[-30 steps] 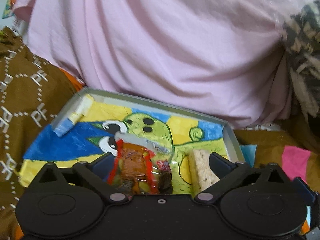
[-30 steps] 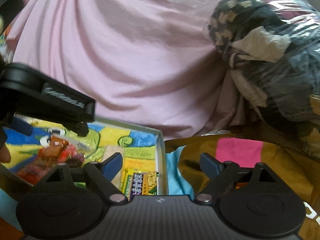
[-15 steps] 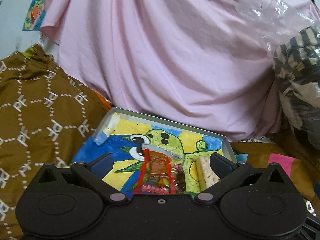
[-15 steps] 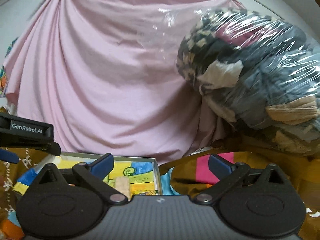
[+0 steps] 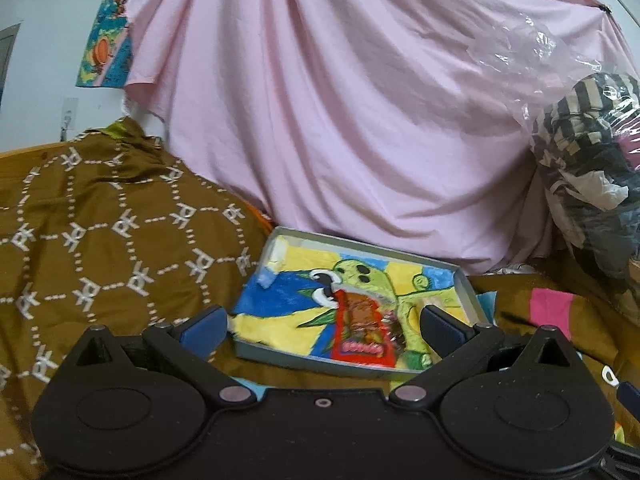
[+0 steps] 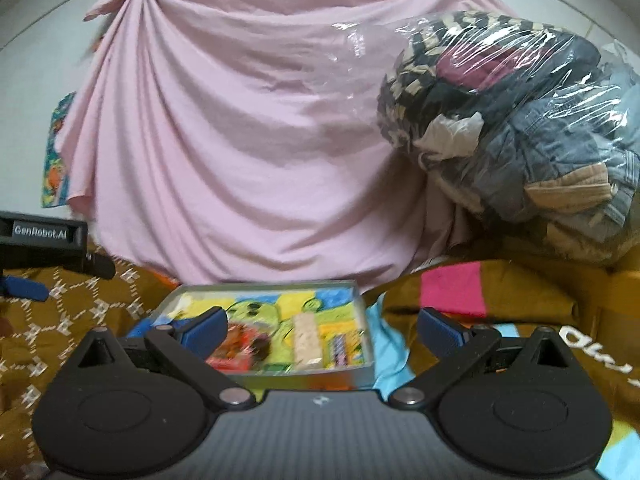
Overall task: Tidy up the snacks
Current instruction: 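Move both tools back toward the loose snacks beside the tray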
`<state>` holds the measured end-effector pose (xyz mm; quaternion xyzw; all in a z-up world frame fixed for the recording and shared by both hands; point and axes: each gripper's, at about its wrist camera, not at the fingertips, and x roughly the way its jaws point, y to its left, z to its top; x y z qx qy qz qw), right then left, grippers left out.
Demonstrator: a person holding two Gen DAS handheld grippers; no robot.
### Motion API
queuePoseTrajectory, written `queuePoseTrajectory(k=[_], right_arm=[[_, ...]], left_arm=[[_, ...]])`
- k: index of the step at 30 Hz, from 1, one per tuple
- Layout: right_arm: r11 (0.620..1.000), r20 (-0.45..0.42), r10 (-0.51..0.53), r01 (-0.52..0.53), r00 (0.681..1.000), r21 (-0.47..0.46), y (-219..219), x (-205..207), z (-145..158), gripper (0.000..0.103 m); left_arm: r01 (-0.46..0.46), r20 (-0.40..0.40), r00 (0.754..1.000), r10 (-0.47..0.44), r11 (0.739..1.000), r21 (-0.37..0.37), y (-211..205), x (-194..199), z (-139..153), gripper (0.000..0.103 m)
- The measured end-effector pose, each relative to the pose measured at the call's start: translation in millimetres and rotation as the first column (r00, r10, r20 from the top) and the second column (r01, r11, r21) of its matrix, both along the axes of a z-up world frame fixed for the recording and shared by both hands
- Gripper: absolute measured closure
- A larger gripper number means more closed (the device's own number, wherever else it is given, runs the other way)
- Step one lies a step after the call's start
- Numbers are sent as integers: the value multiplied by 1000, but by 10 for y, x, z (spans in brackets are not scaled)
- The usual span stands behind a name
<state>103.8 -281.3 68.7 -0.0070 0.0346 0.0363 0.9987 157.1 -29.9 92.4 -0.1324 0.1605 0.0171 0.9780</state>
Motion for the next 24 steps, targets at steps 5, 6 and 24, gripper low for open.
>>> queuePoseTrajectory(k=[5,6,24], right_arm=[[999,-45,33,-34,998,-22,106,-211,-78,0],[999,-62,40,-41,997,-27,129,-243,-96,0],[975,-392,31,-114,919,-189,554,-235,-549,0]], left_arm=[[0,-20,1000,0,1000,4,137,-188,-91,1],[0,-31,1000,0,1000,3,160,-217,-123,1],[77,-217,974,-64,996,51,279,-607,-967,1]])
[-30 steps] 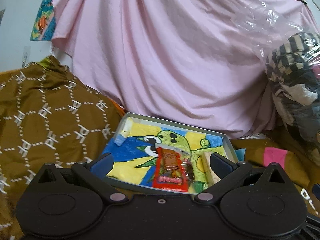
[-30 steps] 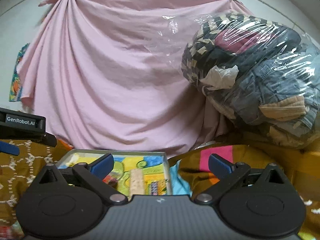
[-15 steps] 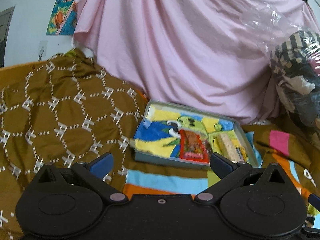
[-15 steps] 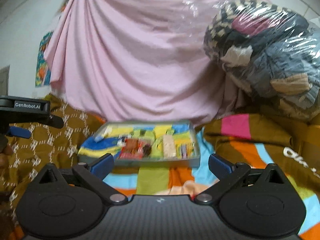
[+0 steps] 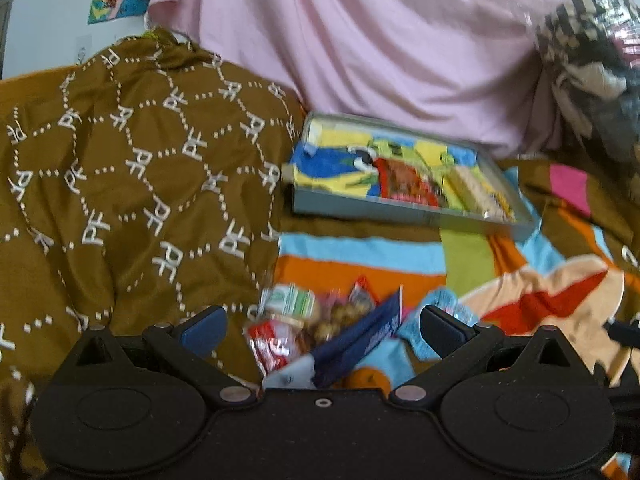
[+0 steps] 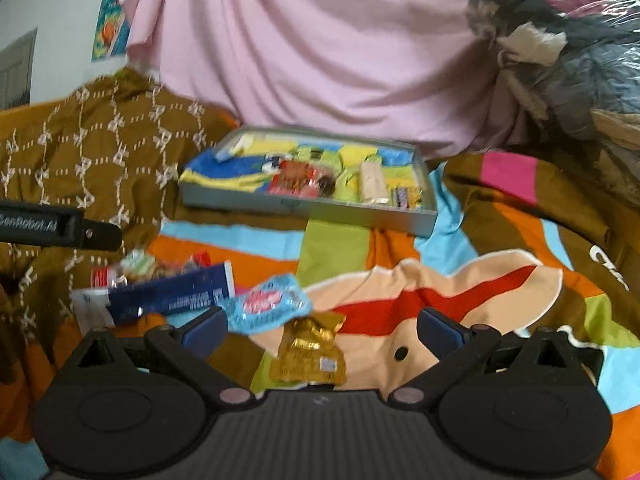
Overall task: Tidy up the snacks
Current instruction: 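Move both tools back toward the loose snacks beside the tray, then grasp the mandarin orange with the left tool while the right tool grasps the gold foil pack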
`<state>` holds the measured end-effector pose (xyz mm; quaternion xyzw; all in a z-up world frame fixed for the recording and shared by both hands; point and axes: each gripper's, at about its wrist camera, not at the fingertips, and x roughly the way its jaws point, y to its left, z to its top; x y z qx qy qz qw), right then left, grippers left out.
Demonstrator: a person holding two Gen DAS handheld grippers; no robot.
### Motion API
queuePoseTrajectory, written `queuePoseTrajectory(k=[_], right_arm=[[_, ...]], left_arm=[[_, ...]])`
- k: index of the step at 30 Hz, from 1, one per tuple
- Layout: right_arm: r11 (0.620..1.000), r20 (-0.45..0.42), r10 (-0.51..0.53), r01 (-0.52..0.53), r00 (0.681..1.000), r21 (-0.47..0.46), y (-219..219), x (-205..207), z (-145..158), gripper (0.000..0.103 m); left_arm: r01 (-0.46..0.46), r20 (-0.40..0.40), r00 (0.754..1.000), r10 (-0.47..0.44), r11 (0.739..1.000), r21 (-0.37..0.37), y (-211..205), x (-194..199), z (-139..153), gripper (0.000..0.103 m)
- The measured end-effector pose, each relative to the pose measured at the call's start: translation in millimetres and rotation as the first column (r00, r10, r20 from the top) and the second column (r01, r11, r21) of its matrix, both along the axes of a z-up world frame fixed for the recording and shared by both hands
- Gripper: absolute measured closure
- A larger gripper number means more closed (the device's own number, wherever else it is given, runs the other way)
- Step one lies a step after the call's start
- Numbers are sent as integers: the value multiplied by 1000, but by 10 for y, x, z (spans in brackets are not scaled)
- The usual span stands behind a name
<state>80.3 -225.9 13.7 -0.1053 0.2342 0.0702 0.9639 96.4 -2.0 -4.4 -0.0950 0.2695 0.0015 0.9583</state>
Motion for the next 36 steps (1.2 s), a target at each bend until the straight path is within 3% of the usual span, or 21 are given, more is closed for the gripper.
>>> queuePoseTrajectory(k=[6,10,20,26,36], right_arm=[[1000,-98,-8,9,995,10,-21,153,-113,0],[1000,-114,-11,12,993,10,-48,241,-147,0],[999,-160,29,-31,987,-12,-72,466,-243,0],[995,-197,90,-94,976,-13,-72,680,-267,0],[988,-342,108,-62,933,143,-281,1099,-421,6]], left_arm=[[95,-25,995,-95,995,28,-35,-42,-178,1],[157,-39,987,-155,987,40,-83,-49,-265,1],[323,-95,942,-321,946,12,-231,45,-408,1],[365,-155,918,-365,931,-25,-319,170,-548,1],[328,-176,921,-346,937,-124,-282,363,-650,1]])
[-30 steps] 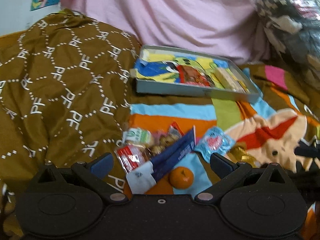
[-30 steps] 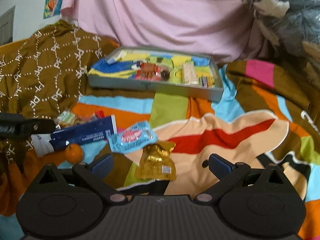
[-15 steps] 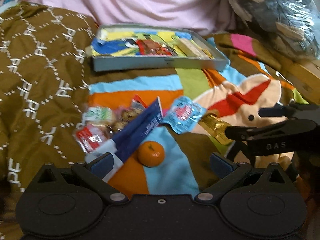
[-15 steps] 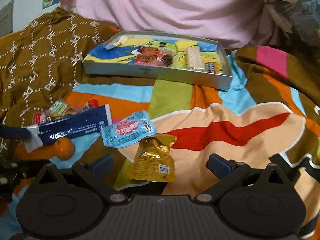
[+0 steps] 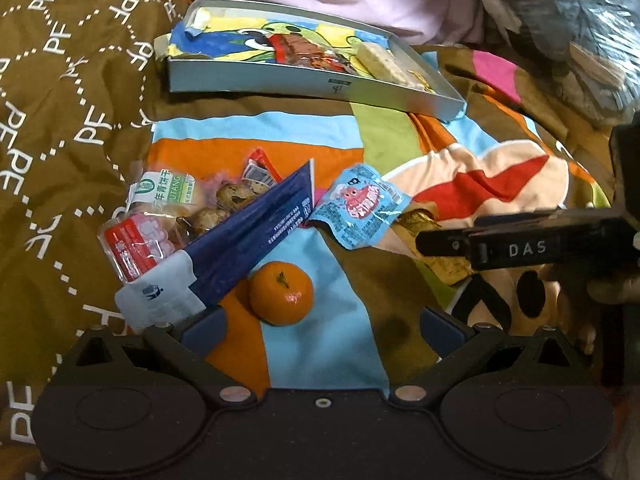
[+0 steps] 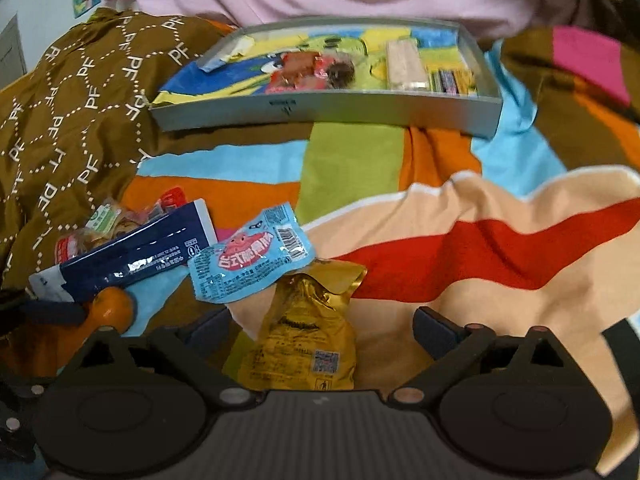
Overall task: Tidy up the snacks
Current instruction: 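Grasp the mandarin orange with the left tool while the right tool grasps the gold foil pack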
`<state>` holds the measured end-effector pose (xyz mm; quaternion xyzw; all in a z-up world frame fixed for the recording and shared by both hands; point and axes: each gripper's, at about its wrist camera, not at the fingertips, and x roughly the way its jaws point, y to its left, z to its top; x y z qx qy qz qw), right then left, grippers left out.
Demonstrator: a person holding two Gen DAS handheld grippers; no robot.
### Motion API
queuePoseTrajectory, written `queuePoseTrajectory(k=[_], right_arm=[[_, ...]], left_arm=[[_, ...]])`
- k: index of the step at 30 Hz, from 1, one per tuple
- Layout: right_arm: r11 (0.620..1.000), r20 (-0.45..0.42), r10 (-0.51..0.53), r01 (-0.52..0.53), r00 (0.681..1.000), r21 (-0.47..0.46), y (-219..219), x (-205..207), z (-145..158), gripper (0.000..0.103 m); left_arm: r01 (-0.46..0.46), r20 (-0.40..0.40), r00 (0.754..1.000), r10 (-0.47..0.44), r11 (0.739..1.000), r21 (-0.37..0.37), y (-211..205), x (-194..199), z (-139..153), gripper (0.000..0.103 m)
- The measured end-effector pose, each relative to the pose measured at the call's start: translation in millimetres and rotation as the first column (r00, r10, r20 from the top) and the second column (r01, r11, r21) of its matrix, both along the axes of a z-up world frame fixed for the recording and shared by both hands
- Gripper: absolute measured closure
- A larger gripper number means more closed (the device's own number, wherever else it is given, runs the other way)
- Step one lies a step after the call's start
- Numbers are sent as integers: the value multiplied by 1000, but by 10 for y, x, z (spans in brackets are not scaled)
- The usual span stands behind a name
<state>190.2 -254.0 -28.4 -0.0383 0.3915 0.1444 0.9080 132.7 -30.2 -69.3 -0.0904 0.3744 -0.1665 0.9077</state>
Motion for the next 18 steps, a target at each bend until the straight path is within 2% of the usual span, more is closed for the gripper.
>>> queuePoseTrajectory(k=[4,8,18], right_arm=[[1000,-14,-1,2,1000,22,5,35,-43,7],[1000,-2,1,-1,1000,19,29,20,-52,12],[991,52,58,-52,997,-123,265,-104,-104,35]], left_arm=[[-28,-10,1000,28,999,-36,35,73,-29,1],[-74,-16,997,73,994,-85,120,100,-45,6],[-137,-11,991,137,988,-77,160,83,-59,27]])
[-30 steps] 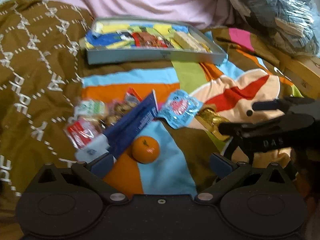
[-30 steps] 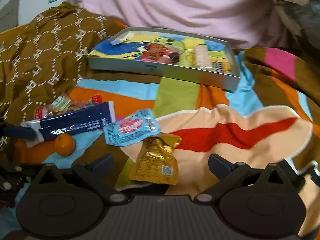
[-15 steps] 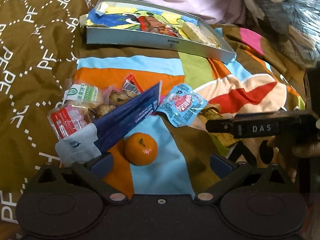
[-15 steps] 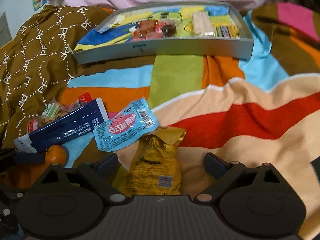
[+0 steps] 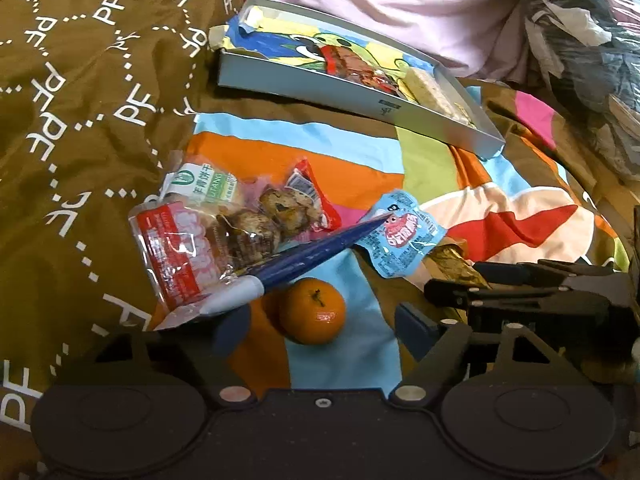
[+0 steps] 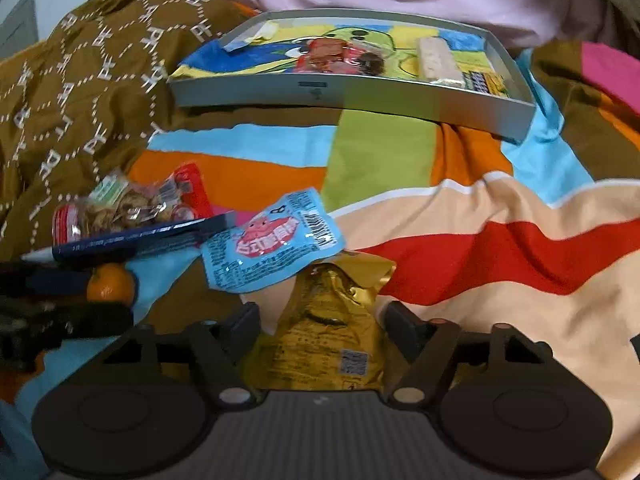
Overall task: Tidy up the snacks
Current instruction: 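Grasp the mandarin orange with the left tool while the right tool grasps the gold foil pack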
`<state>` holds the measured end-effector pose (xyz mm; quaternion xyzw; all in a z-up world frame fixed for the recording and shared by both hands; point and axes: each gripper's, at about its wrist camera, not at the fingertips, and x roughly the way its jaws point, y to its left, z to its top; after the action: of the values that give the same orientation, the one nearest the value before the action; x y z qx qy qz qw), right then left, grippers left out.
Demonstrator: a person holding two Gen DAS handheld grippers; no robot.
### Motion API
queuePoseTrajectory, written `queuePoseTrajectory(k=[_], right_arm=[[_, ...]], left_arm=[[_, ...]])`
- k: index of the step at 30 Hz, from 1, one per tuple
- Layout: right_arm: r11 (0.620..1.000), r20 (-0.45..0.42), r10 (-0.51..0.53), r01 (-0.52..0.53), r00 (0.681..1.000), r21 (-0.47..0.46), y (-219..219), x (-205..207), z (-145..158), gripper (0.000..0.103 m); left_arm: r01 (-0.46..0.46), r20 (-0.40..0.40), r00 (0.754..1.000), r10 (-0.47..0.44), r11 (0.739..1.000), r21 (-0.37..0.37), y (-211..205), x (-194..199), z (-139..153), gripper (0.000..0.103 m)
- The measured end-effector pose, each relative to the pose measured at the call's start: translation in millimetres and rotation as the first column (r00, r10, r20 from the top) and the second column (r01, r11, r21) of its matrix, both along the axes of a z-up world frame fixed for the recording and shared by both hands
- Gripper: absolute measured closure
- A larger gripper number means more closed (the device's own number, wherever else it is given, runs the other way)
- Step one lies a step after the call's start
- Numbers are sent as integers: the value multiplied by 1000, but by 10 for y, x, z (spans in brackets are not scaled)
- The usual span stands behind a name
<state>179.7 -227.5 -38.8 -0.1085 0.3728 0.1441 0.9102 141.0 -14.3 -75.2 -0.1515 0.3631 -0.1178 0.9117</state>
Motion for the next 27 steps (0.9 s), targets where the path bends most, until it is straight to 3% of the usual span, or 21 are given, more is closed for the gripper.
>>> queuePoseTrajectory(k=[8,15,23,27], right_arm=[[1000,16,-5,5,1000,-18,35,-39,-2,44],[999,31,14,-13,999,-34,94,-98,1,48],[997,-1,74,-74,997,30,138,-204,39,50],[995,4,103,-103,995,16,208,-268,36,48]], left_arm=[[-53,4,999,53,998,14,33,-30,-25,51],[-40,10,999,40,999,9,18,-49,-43,63],[-17,15,1000,17,1000,-14,18,-53,-56,64],[-8,16,1000,8,1000,-11,5,-54,-63,65]])
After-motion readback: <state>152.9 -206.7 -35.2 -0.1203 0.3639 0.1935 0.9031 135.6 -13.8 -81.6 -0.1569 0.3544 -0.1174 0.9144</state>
